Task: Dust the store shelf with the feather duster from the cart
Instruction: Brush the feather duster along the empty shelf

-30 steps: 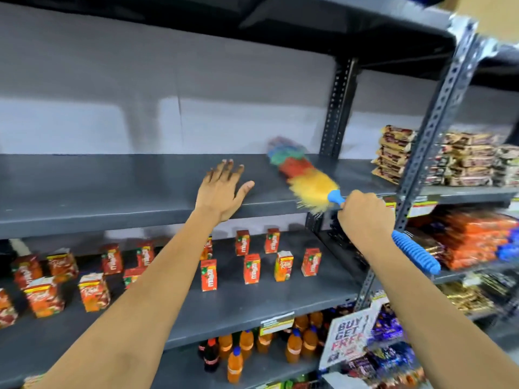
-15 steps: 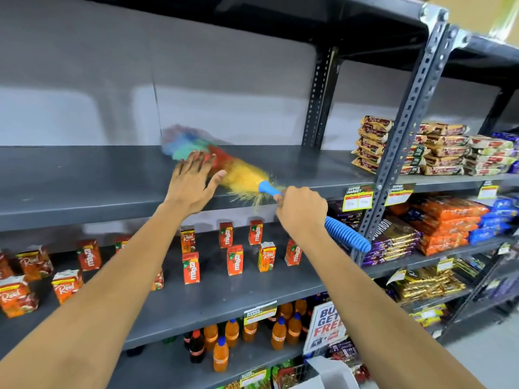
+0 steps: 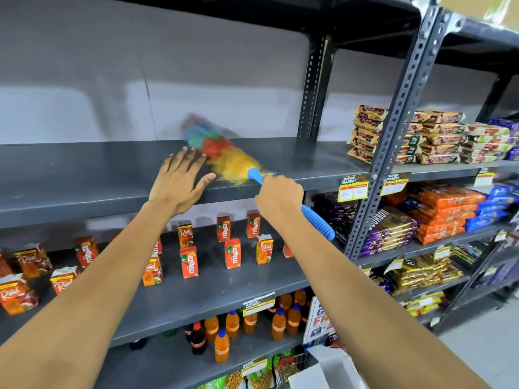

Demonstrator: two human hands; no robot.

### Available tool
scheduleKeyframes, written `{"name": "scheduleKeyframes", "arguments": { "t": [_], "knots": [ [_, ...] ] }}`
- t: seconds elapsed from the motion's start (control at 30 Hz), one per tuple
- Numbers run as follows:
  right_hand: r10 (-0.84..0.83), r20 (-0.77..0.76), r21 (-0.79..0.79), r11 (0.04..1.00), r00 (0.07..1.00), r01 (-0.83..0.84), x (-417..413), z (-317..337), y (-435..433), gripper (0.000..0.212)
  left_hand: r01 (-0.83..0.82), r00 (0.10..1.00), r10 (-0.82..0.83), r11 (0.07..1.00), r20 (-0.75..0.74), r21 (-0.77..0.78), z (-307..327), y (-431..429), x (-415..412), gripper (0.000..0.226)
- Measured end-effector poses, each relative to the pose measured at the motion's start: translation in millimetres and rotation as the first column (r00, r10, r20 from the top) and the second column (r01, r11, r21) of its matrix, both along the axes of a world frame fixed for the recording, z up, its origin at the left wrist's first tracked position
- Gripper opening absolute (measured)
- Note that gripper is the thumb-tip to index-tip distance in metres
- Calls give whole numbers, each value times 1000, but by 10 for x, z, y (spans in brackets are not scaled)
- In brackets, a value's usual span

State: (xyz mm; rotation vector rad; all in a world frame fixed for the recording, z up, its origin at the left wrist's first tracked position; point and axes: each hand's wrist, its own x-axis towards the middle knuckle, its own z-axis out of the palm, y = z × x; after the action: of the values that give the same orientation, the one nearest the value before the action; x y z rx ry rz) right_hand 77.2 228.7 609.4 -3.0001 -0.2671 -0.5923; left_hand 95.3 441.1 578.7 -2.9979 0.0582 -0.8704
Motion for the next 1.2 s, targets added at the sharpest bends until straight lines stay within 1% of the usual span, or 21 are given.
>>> {"name": "scheduleKeyframes", "arguments": {
  "t": [0.13, 0.2, 0.3, 0.37, 0.47, 0.53, 0.6, 0.67, 0.77, 0.9, 1.0, 1.1, 1.2],
  "knots": [
    [4, -2, 13, 1000, 1000, -4, -7, 68, -63, 27, -17, 999, 18, 1000, -45, 18, 11, -34, -22, 64],
    [23, -1, 16, 1000, 1000, -23, 5, 76, -6, 28, -55, 997, 57, 998, -59, 25, 2, 33, -52, 64],
    [33, -1, 18, 999, 999, -33, -58, 17, -26, 27, -44, 997, 46, 998, -62, 41, 22, -29, -25, 65],
    [32, 39, 1, 999, 999, -32, -56, -25, -104, 25, -42, 997, 45, 997, -60, 58, 27, -72, -7, 66],
    [-41, 98, -22, 999, 994, 44, -20, 13, -298, 25, -67, 996, 73, 994, -57, 88, 12, -43, -12, 67],
    [-107, 101, -29, 993, 989, 110, 32, 52, -404, 25, -74, 996, 78, 991, -34, 114, -2, -47, -16, 67],
    [-136, 78, -30, 990, 988, 138, 29, 76, -426, 25, -57, 998, 59, 989, -12, 139, -14, -72, -13, 68],
    [-95, 52, -2, 995, 994, 95, 0, 93, -413, 26, -46, 999, 44, 988, 21, 151, -22, -75, -7, 69],
    [-6, 15, 82, 997, 1000, 5, -101, 128, -528, 31, -38, 998, 30, 989, 55, 140, -27, -58, 3, 71],
    [-24, 86, 70, 997, 996, 18, -192, 157, -494, 30, -19, 998, 15, 998, 65, 65, -14, -30, 15, 69],
    [86, 72, 74, 993, 994, -91, -289, 53, -172, 27, -15, 995, 12, 1000, 102, 24, 19, 30, -20, 66],
    [198, 46, 106, 974, 979, -202, -353, -2, 68, 32, -29, 992, 28, 1000, 127, 5, 74, 219, -110, 66],
    [252, 98, 63, 964, 963, -259, -381, 87, 305, 35, -74, 983, 80, 996, 167, -47, 120, 476, -262, 66]
  ]
}}
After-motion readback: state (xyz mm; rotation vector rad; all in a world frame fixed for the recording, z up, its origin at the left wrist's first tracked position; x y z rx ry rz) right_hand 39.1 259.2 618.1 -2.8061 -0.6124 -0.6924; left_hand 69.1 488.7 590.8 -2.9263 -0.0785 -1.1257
